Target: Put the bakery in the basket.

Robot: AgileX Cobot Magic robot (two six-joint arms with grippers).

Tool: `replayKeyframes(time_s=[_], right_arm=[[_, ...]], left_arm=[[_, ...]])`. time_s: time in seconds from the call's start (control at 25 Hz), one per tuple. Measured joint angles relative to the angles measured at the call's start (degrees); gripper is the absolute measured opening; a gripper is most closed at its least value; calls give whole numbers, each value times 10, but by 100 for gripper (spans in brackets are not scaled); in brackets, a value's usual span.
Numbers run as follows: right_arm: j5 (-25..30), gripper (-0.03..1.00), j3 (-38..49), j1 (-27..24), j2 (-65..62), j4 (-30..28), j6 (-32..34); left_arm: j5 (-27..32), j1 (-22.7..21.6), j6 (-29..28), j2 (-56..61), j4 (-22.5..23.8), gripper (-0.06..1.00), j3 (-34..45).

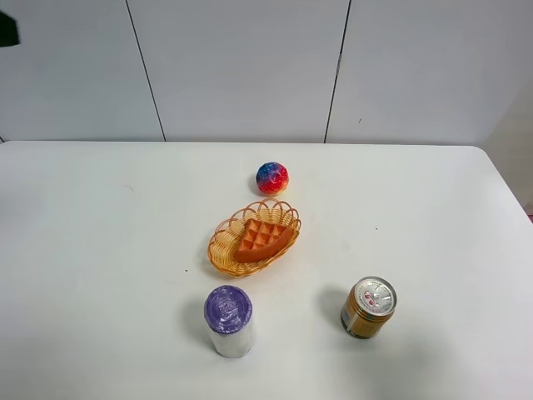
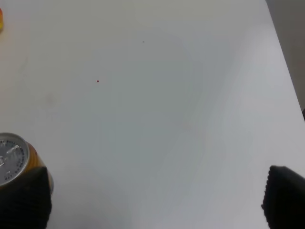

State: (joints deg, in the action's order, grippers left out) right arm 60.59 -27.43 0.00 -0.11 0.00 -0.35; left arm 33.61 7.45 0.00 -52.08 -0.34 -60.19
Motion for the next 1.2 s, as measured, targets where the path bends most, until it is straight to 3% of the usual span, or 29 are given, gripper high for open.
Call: replayKeyframes(time_s=[0.28, 0.52, 1.0, 1.2], right_arm=[[0, 88, 0, 0, 0, 0, 0], [0, 88, 0, 0, 0, 0, 0], [0, 88, 0, 0, 0, 0, 0], [0, 88, 0, 0, 0, 0, 0]], left_arm=[[62, -73, -28, 267, -13, 99, 207], [177, -101, -30, 441, -24, 99, 252], [304, -101, -21, 484, -13, 99, 290], [276, -101, -16, 496, -11, 99, 310]])
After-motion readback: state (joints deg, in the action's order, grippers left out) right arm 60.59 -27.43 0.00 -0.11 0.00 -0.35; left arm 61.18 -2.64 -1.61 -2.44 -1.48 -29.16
